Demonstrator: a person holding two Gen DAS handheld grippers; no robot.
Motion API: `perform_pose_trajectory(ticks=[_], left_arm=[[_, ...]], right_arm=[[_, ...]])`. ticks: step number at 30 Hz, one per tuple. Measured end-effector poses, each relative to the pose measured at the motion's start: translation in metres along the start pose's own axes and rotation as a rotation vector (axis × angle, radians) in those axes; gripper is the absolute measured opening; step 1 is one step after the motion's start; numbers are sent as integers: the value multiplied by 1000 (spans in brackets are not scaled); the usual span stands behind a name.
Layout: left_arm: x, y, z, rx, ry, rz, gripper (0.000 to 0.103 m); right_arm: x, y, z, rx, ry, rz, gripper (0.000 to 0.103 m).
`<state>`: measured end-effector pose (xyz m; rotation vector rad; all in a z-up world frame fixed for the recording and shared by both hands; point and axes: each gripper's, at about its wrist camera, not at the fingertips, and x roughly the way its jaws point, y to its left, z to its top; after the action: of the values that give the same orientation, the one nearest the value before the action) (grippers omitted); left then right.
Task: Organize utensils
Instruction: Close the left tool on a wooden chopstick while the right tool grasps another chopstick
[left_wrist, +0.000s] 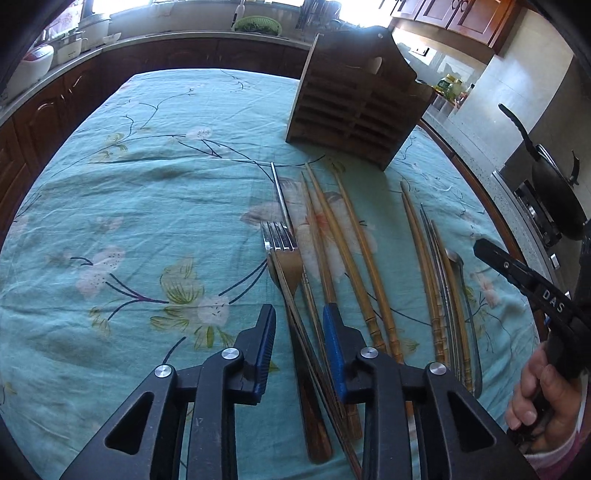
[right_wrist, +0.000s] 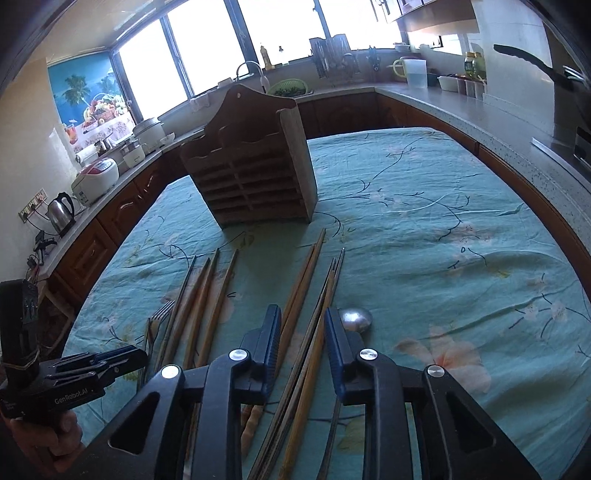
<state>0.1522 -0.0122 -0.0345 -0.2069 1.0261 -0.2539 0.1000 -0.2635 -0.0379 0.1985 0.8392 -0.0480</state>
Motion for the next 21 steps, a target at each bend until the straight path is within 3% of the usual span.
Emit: perform_pose_trajectory(ticks=[10, 12, 21], left_arm=[[21, 4, 14, -6, 49, -4, 10], [22, 6, 16, -9, 51, -13, 10], [1, 15, 13, -32, 11, -67, 3]], right_arm=[[56, -12, 15, -15, 117, -46, 10], [57, -13, 16, -12, 114, -45, 4], [27, -12, 22, 19, 33, 18, 2]])
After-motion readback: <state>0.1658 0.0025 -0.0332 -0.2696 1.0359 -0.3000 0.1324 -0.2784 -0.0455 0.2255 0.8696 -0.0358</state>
